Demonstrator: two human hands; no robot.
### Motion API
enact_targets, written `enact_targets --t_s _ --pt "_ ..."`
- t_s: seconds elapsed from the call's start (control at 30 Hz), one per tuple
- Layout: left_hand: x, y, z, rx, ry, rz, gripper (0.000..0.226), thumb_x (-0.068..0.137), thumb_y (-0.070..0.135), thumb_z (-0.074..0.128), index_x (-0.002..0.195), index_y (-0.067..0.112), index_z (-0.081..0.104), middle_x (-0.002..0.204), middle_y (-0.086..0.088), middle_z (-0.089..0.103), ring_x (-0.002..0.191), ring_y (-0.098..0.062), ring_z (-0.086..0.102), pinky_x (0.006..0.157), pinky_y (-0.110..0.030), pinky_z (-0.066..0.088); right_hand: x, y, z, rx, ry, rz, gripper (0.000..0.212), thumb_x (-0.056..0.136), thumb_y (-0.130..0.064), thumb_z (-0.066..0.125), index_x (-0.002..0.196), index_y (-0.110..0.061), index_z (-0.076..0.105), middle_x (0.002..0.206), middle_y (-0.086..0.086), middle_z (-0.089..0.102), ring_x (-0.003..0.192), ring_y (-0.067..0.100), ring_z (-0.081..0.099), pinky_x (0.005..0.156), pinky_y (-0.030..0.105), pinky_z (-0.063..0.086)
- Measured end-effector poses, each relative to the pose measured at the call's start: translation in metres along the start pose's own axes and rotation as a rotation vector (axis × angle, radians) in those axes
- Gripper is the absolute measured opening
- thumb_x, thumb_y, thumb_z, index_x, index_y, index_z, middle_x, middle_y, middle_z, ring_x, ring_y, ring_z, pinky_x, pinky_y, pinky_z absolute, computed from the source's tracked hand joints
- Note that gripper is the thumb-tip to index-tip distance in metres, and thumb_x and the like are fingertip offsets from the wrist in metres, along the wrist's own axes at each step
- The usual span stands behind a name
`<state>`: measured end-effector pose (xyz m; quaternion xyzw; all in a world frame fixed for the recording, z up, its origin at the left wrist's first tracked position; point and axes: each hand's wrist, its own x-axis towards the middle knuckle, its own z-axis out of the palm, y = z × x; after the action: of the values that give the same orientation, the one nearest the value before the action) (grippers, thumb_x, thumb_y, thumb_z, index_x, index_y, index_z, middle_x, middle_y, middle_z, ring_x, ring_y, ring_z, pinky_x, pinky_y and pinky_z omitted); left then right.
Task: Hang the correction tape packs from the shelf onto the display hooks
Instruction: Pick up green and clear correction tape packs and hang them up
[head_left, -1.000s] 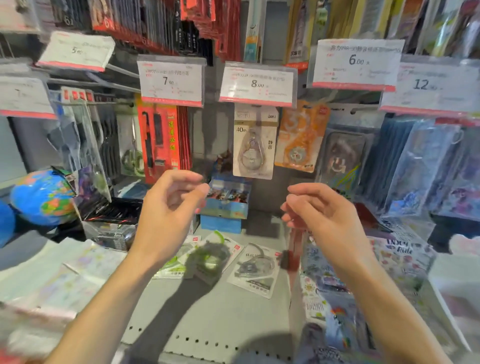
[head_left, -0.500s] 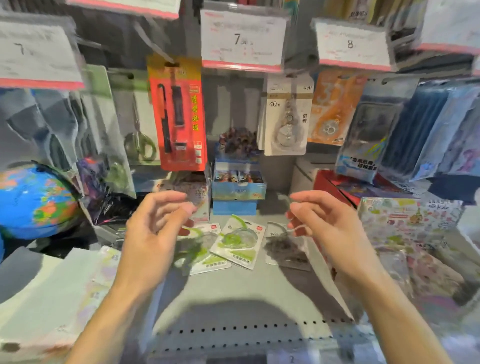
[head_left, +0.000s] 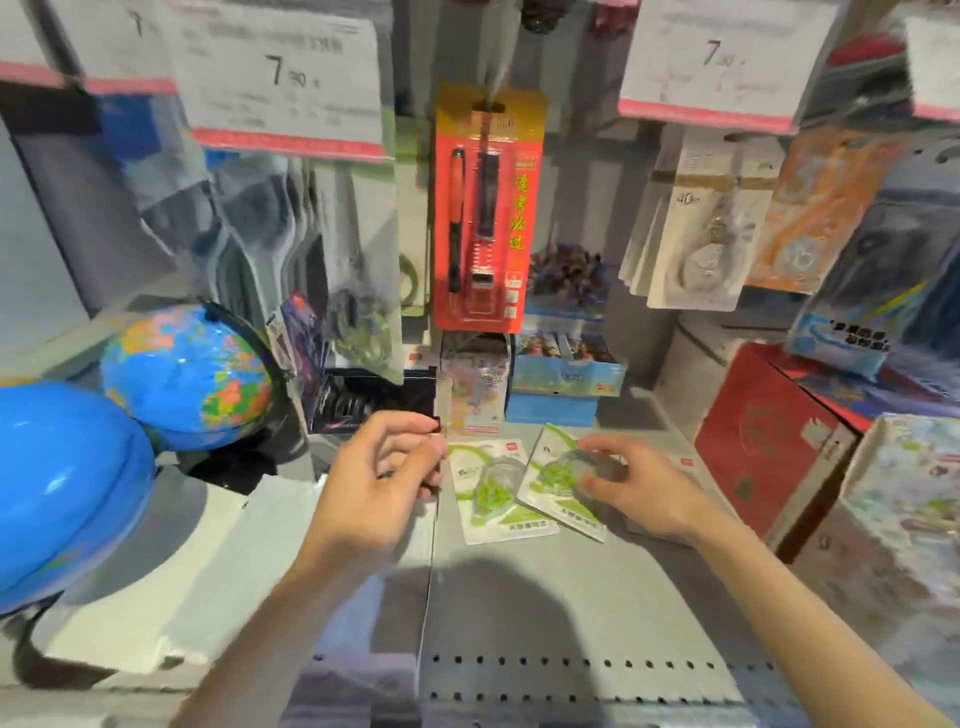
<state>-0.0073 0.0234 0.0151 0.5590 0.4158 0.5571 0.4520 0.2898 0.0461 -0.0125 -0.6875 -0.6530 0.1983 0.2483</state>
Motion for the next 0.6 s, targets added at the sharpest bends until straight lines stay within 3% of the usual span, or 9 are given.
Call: enact_targets --t_s 0.13,0.3,0.43,0.53,0.6 --pt "-0.001 -0.002 0.004 0.028 -0.005 -0.014 0.012 0.097 0.001 0.065 0.099 0.013 0.068 0.083 -0.013 0.076 0.063 -0.009 0.069 0.056 -0.019 0.055 0.021 0.018 0.004 -0.047 -0.142 -0.02 0.065 0.085 -0.036 0.085 0.143 -0.03 0.058 0.134 -0.013 0.058 0.118 0.004 0.051 0.095 0.015 0.034" --pt "0.002 -0.006 0.011 0.11 -0.026 -0.039 0.009 0.096 0.006 0.067 0.102 0.013 0.067 0.076 0.001 0.077 0.06 -0.009 0.069 0.058 -0.021 0.056 0.025 0.028 0.005 -0.027 -0.099 -0.099 0.068 0.077 -0.044 0.09 0.138 -0.036 0.06 0.137 -0.017 0.061 0.121 0.001 0.053 0.092 0.005 0.037" --pt "0.009 -0.008 0.02 0.225 -0.075 -0.076 0.014 0.096 0.013 0.069 0.108 0.019 0.068 0.086 -0.007 0.076 0.064 -0.013 0.071 0.06 -0.02 0.055 0.015 0.021 0.002 0.075 -0.026 -0.193 0.077 0.071 -0.052 0.09 0.14 -0.042 0.055 0.139 -0.019 0.062 0.125 -0.003 0.055 0.109 0.022 0.044" --pt "0.016 -0.005 0.033 0.293 -0.117 -0.102 0.026 0.087 0.035 0.073 0.111 0.026 0.067 0.101 -0.012 0.076 0.084 -0.033 0.075 0.081 -0.041 0.061 0.003 0.008 -0.01 0.154 -0.007 -0.27 0.089 0.069 -0.059 0.088 0.147 -0.05 0.045 0.136 -0.025 0.063 0.13 -0.004 0.054 0.111 0.022 0.041" --pt "0.022 -0.002 0.042 0.325 -0.143 -0.129 0.038 0.076 0.049 0.07 0.109 0.031 0.066 0.102 -0.005 0.077 0.089 -0.027 0.076 0.092 -0.046 0.058 -0.004 -0.003 -0.019 0.172 -0.004 -0.331 0.092 0.071 -0.057 0.088 0.15 -0.052 0.041 0.138 -0.025 0.062 0.134 -0.003 0.052 0.114 0.025 0.039"
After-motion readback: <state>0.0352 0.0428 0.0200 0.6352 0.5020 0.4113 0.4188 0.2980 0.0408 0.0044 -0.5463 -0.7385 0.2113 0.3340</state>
